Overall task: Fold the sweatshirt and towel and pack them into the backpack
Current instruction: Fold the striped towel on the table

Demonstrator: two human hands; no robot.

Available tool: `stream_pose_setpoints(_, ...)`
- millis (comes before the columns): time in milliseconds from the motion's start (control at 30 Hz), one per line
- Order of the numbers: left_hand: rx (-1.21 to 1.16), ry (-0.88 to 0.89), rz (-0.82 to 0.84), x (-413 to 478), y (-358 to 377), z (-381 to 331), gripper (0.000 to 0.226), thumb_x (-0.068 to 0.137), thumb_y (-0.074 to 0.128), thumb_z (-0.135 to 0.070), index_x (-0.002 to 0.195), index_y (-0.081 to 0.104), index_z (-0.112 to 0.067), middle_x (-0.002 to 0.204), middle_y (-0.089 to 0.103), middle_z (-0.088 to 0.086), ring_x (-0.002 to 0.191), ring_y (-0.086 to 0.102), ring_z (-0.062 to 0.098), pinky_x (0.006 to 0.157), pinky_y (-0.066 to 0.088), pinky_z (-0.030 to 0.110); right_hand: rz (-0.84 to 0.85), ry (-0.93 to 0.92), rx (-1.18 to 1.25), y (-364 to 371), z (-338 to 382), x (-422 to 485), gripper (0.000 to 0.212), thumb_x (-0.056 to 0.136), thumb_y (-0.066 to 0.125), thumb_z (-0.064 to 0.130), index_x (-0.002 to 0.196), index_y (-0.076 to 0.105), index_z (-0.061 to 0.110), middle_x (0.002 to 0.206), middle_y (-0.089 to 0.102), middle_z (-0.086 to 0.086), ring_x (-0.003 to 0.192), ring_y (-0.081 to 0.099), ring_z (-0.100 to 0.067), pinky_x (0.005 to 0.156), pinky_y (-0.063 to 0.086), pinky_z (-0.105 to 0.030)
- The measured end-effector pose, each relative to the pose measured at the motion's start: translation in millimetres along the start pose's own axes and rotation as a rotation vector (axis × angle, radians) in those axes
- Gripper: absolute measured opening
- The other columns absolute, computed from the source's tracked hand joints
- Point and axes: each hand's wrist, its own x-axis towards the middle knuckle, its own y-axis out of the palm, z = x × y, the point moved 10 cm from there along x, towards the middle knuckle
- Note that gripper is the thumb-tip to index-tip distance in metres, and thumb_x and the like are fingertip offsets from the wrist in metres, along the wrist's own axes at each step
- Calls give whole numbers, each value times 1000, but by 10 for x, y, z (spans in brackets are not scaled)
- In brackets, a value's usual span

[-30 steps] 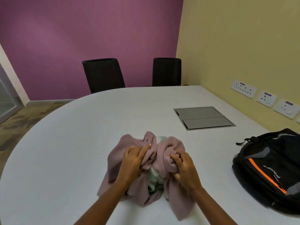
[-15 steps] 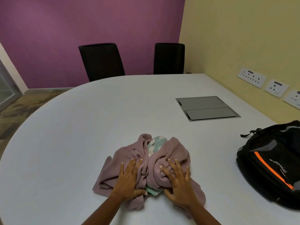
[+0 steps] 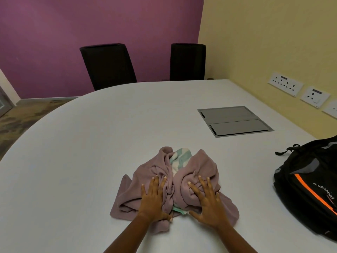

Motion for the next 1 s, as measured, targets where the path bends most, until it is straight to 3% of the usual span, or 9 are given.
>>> stream_pose_setpoints(67, 43, 33, 56, 55, -34, -40, 150, 50, 58, -85, 121, -53, -13, 153, 16, 23, 141, 21, 39, 104, 27, 62, -15, -1, 36, 33, -67, 112, 98, 62, 55, 69, 144, 7, 45, 156, 1, 10, 138, 23, -34, 74, 54, -54)
stream_pose_setpoints(167, 52, 2, 198, 149, 81, -18, 124, 72, 57, -68, 116, -49, -24, 154, -21, 16, 144, -15, 33, 113, 2, 57, -28, 5, 74, 72, -141, 269, 98, 62, 58, 62, 144, 5, 46, 156, 5, 11, 130, 35, -42, 74, 55, -52)
stream_pose_setpoints(300, 60, -21, 164, 340, -14, 54, 124, 72, 58, -68, 136, -36, -18, 155, -17, 18, 145, -9, 34, 113, 6, 57, -2, 47, 99, 145, -201, 456, 112, 57, 74, 53, 143, 3, 47, 148, 21, 3, 126, 41, -47, 75, 55, -53)
stream_pose_setpoints(367, 65, 5, 11, 490, -139, 77, 142, 50, 68, -77, 142, -20, -14, 151, 19, 28, 138, 26, 41, 101, 31, 62, 5, 63, 98, 175, -241, 546, 119, 54, 81, 49, 143, 2, 48, 148, 21, 3, 126, 40, -48, 76, 53, -52)
stream_pose_setpoints(433, -5, -55, 40, 586, -110, 171, 156, 15, 65, -86, 139, 7, -10, 123, 60, 23, 107, 63, 37, 71, 53, 56, 28, 76, 105, 219, -285, 645, 121, 54, 83, 47, 143, 1, 48, 149, 21, 2, 128, 39, -47, 79, 52, -53)
stream_pose_setpoints(500, 1, -29, 51, 701, -110, 180, 150, 29, 68, -83, 139, -6, -12, 137, 46, 26, 121, 52, 40, 85, 47, 61, 59, 90, 112, 289, -363, 764, 117, 58, 80, 47, 141, -1, 51, 152, 19, 1, 133, 32, -45, 86, 50, -56)
stream_pose_setpoints(600, -37, -55, 103, 824, -33, 201, 122, 70, 60, -67, 134, -33, -21, 156, -13, 13, 145, -4, 32, 114, 10, 54, 74, 104, 117, 338, -492, 968, 107, 67, 72, 49, 135, -9, 60, 154, 10, 2, 141, 17, -38, 99, 40, -57)
stream_pose_setpoints(700, -35, -99, 97, 972, -59, 276, 120, 73, 59, -65, 142, -28, -19, 156, -16, 11, 145, -9, 31, 115, 6, 53, 54, 85, 111, 329, -519, 1186, 109, 68, 73, 45, 133, -12, 62, 153, 10, 3, 141, 16, -38, 100, 39, -57)
stream_pose_setpoints(1000, -81, -134, 28, 1567, -206, 439, 121, 71, 61, -66, 100, -52, -30, 156, -17, 10, 145, -9, 29, 116, 6, 51, 34, 43, 155, 361, -680, 1820, 113, 65, 78, 42, 137, -8, 58, 152, 20, -2, 136, 24, -44, 92, 44, -59)
